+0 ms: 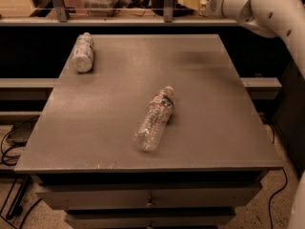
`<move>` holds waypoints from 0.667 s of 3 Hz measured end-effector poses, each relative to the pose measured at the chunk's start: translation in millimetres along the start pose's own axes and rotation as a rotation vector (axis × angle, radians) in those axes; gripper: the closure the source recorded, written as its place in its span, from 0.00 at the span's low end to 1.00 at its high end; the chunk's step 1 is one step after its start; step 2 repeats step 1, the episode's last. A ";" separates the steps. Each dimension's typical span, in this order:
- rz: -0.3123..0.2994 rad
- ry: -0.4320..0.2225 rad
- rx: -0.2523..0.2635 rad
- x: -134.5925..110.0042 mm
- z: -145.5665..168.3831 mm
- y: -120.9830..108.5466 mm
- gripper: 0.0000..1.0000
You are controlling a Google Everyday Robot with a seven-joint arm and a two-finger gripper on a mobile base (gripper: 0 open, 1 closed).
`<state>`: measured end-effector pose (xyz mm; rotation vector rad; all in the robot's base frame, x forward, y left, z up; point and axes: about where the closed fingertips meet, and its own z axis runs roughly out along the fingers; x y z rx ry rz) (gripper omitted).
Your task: Pick apple
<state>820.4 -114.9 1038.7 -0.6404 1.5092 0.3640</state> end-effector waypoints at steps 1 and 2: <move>-0.001 0.004 -0.009 2.2 2.8 3.3 1.00; -0.001 0.004 -0.009 2.2 2.8 3.3 1.00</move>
Offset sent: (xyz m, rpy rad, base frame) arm 0.0000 0.0000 0.0000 0.0000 0.0000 0.0000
